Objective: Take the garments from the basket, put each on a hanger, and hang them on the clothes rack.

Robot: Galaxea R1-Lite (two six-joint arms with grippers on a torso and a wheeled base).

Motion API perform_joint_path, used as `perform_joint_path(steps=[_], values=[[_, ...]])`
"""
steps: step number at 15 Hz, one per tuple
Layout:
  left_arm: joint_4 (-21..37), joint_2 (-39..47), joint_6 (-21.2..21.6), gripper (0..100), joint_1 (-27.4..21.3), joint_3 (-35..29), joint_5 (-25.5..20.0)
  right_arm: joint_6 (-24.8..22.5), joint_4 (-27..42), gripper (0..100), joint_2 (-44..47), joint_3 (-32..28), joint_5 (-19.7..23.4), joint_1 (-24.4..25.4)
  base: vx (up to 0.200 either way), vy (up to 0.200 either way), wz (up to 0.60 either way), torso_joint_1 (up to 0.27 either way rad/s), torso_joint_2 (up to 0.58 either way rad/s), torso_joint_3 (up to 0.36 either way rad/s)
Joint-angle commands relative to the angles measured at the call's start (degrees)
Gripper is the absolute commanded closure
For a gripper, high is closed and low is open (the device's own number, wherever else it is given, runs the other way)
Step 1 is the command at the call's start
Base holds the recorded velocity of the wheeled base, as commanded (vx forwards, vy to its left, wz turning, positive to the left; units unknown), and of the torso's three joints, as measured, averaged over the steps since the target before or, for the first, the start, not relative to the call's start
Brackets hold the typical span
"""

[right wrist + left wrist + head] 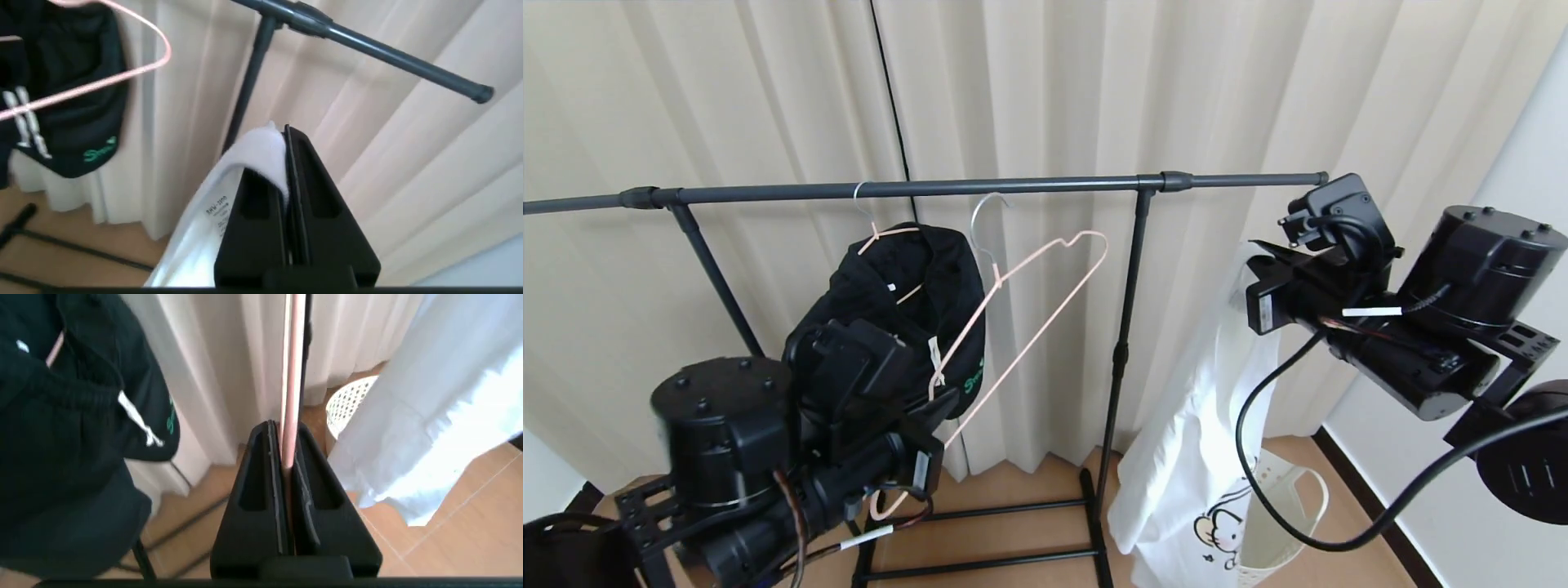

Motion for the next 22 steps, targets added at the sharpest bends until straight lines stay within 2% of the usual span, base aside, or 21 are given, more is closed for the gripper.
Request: perform_joint_path(steps=[1,3,11,18,22], values=[[-2.63,-2.37,1.4,100,-1.57,6.14,-0.67,-1.74,-0.64,100,4.69,-3.21,-4.07,0.66,0.0,0.0,0.0,0.0,0.0,0.0],[-3.16,-4.21,1.49,100,-3.33,9.74,-0.84,-0.6,-1.08,100,6.45,-3.13,-5.39,0.39,0.0,0.0,0.0,0.0,0.0,0.0],[-3.16,-5.71,1.58,100,-5.52,12.64,-7.79,-0.51,-2.31,100,8.99,-4.97,-7.41,-0.4,0.0,0.0,0.0,0.0,0.0,0.0],[-3.16,-5.01,0.88,100,-8.34,12.38,-7.7,-0.07,-2.31,100,9.35,-4.97,-8.56,1.18,0.0,0.0,0.0,0.0,0.0,0.0],[-3.25,-3.42,-2.2,100,-8.34,10.97,-7.52,0.19,-2.31,100,8.73,-3.57,-9.61,4.26,0.0,0.0,0.0,0.0,0.0,0.0]])
